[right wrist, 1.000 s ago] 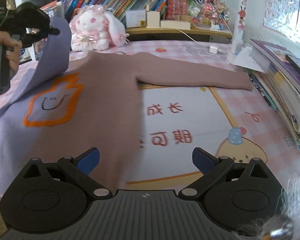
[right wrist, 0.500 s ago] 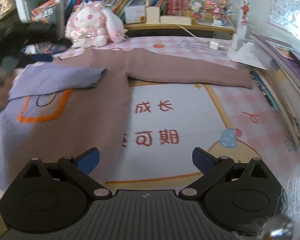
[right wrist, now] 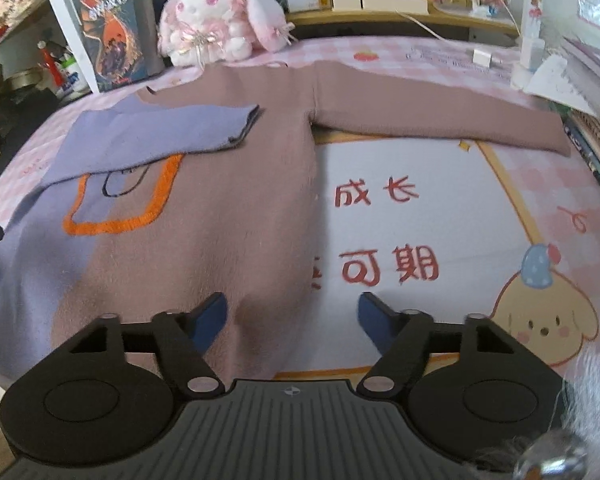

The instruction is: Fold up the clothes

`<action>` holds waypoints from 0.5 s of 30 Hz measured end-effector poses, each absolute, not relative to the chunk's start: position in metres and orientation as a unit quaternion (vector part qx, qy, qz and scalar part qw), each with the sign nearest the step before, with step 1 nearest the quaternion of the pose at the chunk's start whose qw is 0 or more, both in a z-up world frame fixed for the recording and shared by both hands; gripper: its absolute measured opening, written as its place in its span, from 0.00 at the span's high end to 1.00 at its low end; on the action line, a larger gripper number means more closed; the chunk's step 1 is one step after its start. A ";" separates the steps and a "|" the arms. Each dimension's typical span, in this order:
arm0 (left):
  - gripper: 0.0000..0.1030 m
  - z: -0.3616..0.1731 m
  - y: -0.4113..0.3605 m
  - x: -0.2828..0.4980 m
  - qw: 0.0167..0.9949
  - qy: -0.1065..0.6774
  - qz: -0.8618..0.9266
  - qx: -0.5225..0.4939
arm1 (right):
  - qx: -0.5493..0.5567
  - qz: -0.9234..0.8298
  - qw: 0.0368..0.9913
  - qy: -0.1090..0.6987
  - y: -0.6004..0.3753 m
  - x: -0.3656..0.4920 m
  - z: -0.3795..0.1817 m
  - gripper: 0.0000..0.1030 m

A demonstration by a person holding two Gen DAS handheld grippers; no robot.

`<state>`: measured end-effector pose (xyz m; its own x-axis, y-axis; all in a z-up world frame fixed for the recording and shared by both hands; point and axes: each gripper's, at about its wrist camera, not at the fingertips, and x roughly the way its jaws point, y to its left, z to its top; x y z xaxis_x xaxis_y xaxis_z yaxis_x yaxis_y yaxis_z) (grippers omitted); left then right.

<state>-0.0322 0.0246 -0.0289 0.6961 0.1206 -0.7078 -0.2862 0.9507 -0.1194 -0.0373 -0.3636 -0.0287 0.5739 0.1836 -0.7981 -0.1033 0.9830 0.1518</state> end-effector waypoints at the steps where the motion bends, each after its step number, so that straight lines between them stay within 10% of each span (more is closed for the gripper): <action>1: 0.37 -0.032 0.028 -0.029 0.912 0.378 0.109 -0.115 | 0.043 0.076 0.886 0.455 -0.362 -0.039 -0.028 0.43; 4: 0.51 -0.041 0.037 -0.024 0.908 0.389 0.091 -0.127 | 0.041 0.064 0.884 0.461 -0.356 -0.043 -0.028 0.48; 8: 0.96 -0.047 0.045 -0.019 0.904 0.395 0.065 -0.152 | 0.039 0.070 0.882 0.464 -0.345 -0.047 -0.027 0.78; 15: 0.97 -0.038 0.067 -0.004 0.910 0.381 0.066 -0.148 | 0.046 0.079 0.880 0.466 -0.322 -0.043 -0.028 0.87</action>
